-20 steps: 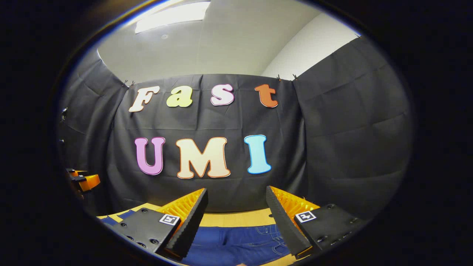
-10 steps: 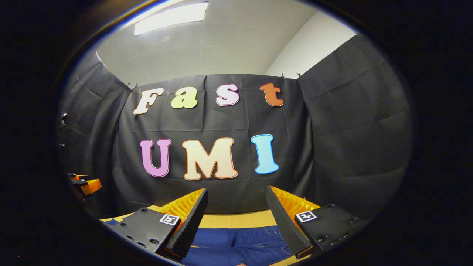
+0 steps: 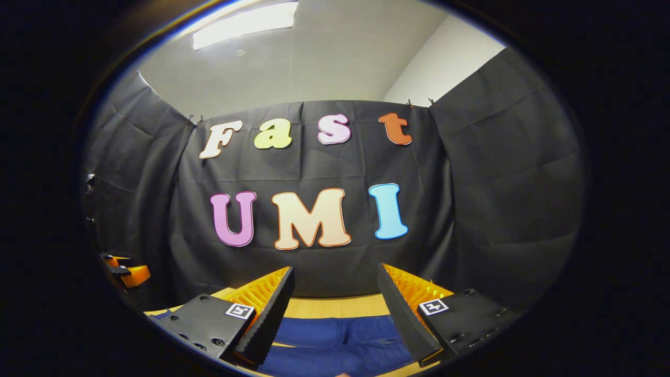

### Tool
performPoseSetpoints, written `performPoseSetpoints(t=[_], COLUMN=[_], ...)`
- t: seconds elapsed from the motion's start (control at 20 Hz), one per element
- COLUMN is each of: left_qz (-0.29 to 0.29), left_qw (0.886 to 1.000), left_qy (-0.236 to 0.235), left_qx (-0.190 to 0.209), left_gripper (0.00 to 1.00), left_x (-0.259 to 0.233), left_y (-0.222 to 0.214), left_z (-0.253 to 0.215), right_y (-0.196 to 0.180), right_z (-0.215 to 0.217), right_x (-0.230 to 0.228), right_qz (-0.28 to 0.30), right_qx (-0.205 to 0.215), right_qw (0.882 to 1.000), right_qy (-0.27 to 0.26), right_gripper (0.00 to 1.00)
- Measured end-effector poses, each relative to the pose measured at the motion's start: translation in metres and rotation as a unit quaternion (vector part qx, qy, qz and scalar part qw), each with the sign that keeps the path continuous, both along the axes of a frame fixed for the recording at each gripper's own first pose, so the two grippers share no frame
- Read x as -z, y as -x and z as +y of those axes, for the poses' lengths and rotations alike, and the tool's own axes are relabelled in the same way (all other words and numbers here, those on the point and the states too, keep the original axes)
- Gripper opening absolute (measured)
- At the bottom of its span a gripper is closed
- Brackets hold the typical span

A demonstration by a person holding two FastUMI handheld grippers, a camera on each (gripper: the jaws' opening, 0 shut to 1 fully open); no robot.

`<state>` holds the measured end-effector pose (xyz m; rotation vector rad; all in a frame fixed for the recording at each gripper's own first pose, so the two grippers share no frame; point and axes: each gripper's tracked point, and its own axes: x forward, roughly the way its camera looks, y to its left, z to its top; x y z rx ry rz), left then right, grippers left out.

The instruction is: Grasp the waist and the cuffs of the jeans and fold them to make the two legs overlap; first hold the waist and fold one-third of the jeans toward the cuffs, then hold the cuffs and fold the remaining one-third in the same direction to finish folding.

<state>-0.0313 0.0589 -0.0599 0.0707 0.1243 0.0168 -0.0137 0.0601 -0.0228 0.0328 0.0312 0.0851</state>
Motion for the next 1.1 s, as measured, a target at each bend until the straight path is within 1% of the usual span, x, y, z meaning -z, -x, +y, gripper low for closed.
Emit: performPoseSetpoints(t=[0.05, 0.1, 0.15, 0.2, 0.25, 0.3, 0.35, 0.45, 0.55, 0.7, 0.9, 1.0, 1.1], left_qz=[0.014, 0.026, 0.038, 0.047, 0.058, 0.071, 0.086, 0.119, 0.146, 0.185, 0.239, 0.264, 0.291], left_qw=[1.000, 0.999, 0.998, 0.997, 0.994, 0.991, 0.987, 0.977, 0.966, 0.944, 0.909, 0.889, 0.865], left_qy=[-0.013, -0.024, -0.033, -0.044, -0.063, -0.084, -0.108, -0.143, -0.176, -0.232, -0.292, -0.323, -0.356], left_qx=[0.012, 0.024, 0.036, 0.048, 0.061, 0.074, 0.084, 0.108, 0.122, 0.143, 0.176, 0.191, 0.202], left_gripper=[0.93, 0.94, 0.94, 0.96, 0.96, 0.95, 0.95, 0.95, 0.95, 0.95, 0.95, 0.95, 0.95], left_x=[0.008, 0.015, 0.021, 0.027, 0.033, 0.043, 0.052, 0.074, 0.099, 0.138, 0.190, 0.214, 0.238], left_y=[0.004, 0.009, 0.012, 0.016, 0.019, 0.022, 0.026, 0.029, 0.042, 0.057, 0.075, 0.080, 0.086], left_z=[0.003, 0.006, 0.008, 0.010, 0.013, 0.016, 0.020, 0.028, 0.038, 0.052, 0.062, 0.069, 0.079], right_y=[0.003, 0.006, 0.009, 0.011, 0.014, 0.016, 0.017, 0.022, 0.024, 0.027, 0.031, 0.032, 0.034], right_z=[-0.001, -0.002, -0.003, -0.006, -0.008, -0.010, -0.014, -0.022, -0.029, -0.038, -0.042, -0.043, -0.046], right_x=[0.002, 0.004, 0.006, 0.009, 0.011, 0.014, 0.014, 0.017, 0.023, 0.031, 0.043, 0.045, 0.048], right_qz=[0.000, 0.001, 0.003, 0.005, 0.008, 0.010, 0.012, 0.016, 0.022, 0.030, 0.043, 0.047, 0.049], right_qx=[0.002, 0.004, 0.005, 0.007, 0.009, 0.011, 0.014, 0.021, 0.029, 0.041, 0.046, 0.048, 0.053], right_qw=[1.000, 1.000, 1.000, 1.000, 1.000, 1.000, 1.000, 1.000, 0.999, 0.999, 0.998, 0.997, 0.997], right_qy=[0.000, -0.001, -0.001, -0.001, 0.000, 0.002, 0.004, 0.005, 0.006, 0.014, 0.024, 0.028, 0.035], right_gripper=[0.96, 0.98, 0.98, 0.98, 0.98, 1.00, 0.98, 0.98, 0.98, 0.98, 0.98, 0.98, 0.98])
